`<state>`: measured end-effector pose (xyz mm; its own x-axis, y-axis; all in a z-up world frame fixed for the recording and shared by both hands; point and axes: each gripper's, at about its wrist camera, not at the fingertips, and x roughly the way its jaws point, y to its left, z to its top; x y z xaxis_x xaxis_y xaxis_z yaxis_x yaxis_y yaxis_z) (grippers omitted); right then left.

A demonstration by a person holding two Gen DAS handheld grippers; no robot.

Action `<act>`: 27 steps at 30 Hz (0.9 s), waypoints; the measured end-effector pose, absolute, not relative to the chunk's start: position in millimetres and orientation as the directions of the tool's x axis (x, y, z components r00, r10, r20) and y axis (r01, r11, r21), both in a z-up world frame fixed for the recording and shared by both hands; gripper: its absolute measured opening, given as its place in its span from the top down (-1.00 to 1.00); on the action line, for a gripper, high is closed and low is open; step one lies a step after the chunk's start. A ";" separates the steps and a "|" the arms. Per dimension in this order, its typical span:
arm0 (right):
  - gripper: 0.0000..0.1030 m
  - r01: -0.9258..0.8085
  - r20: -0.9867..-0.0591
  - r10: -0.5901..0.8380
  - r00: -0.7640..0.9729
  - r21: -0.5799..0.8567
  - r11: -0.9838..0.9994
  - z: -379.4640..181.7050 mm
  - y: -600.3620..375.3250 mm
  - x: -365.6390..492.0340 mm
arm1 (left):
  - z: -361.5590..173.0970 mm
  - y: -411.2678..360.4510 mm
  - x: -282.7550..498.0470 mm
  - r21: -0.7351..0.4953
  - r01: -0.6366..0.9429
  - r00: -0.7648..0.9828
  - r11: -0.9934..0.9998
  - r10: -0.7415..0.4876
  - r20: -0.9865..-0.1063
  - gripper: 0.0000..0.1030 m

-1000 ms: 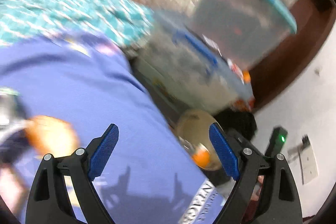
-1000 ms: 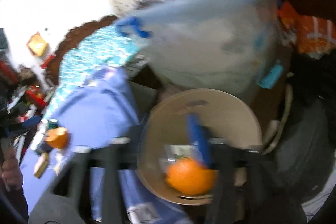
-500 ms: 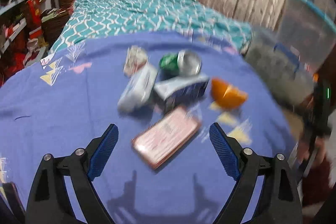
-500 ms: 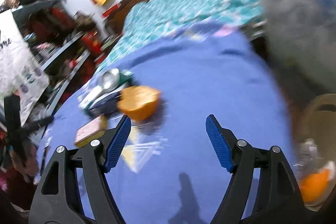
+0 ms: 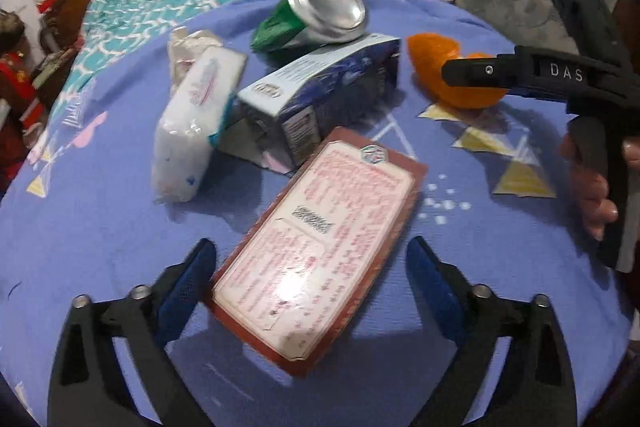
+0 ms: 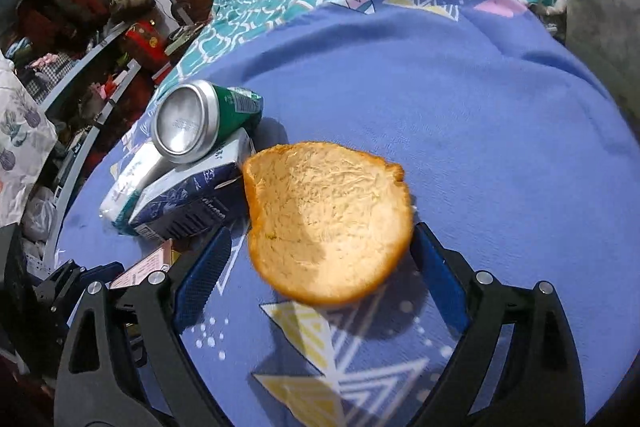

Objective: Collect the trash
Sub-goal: 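Grasp the pink medicine box with the left gripper while the right grasps an orange peel, then carry the box and peel over the beige bin and open both grippers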

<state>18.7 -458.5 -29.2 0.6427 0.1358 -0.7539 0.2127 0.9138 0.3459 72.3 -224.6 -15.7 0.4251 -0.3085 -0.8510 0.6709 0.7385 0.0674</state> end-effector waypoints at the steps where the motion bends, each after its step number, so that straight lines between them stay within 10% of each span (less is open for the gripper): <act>1: -0.21 0.205 -0.748 0.136 0.650 0.344 0.916 -28.1 -458.5 16.3 | -14.7 -222.8 70.9 0.073 0.673 0.429 0.736 -0.308 -0.849 -0.52; 4: 0.24 0.186 -0.726 0.193 0.660 0.407 0.894 -22.5 -464.4 0.7 | -8.3 -216.6 64.9 0.049 0.668 0.416 0.742 -0.317 -0.852 -0.30; 9: 0.45 0.161 -0.708 0.176 0.684 0.382 0.910 -16.5 -468.3 -47.2 | 16.6 -218.4 27.9 -0.086 0.702 0.340 0.707 -0.439 -0.832 -0.19; 27: 0.50 0.544 -0.564 -0.207 0.800 0.534 0.647 -4.8 -668.6 -298.8 | 22.8 -455.5 -82.1 -0.188 0.925 0.028 0.332 -0.550 -0.835 -0.19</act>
<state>-298.8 -668.6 -4.8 0.7996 -0.2075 -0.5636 0.5442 0.6472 0.5338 -82.1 -455.5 22.8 0.0279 -0.5501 -0.8346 0.9245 0.3317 -0.1877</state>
